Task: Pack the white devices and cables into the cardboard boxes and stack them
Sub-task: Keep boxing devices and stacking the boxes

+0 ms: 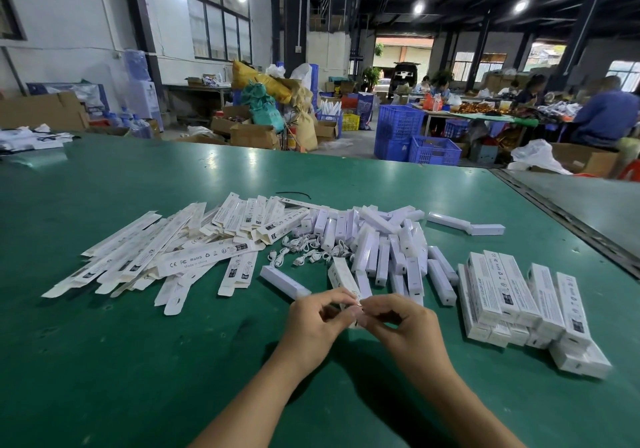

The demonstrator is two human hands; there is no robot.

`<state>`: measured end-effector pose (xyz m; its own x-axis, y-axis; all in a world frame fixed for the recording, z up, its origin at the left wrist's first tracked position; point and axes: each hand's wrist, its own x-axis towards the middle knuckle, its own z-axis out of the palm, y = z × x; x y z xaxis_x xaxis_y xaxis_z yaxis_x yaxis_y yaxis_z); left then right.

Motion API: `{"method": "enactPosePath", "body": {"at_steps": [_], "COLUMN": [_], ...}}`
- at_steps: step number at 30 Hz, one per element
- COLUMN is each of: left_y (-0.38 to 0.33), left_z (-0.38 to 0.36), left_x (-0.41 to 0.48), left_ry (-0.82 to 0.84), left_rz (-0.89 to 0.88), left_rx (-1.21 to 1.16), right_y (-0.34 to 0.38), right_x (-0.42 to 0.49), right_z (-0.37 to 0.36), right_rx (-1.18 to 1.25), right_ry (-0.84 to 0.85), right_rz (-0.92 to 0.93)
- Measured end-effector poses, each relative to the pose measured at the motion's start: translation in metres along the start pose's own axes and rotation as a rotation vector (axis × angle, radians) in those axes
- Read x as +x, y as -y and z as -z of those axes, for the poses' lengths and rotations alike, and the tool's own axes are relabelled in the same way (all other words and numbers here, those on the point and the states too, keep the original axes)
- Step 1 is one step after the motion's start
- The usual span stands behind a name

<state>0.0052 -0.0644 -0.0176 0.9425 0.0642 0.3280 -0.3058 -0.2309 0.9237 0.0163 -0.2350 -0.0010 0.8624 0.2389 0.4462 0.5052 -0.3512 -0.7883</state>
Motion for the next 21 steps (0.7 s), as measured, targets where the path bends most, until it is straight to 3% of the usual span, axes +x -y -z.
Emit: {"method": "enactPosePath", "body": {"at_steps": [9, 16, 21], "left_y": [-0.009, -0.028, -0.027], "left_z": [-0.002, 0.012, 0.024], "left_x": [-0.001, -0.002, 0.001], "left_ry": [-0.039, 0.08, 0.152], "left_rz": [-0.011, 0.185, 0.249], "left_rx": [-0.181, -0.8, -0.939], "right_y": [-0.002, -0.016, -0.02], "right_x": [-0.001, 0.005, 0.007], "right_z": [0.0, 0.0, 0.008], "right_rx": [0.172, 0.198, 0.241], "right_ry": [-0.018, -0.135, -0.168], "right_rz": [-0.136, -0.287, -0.327]}}
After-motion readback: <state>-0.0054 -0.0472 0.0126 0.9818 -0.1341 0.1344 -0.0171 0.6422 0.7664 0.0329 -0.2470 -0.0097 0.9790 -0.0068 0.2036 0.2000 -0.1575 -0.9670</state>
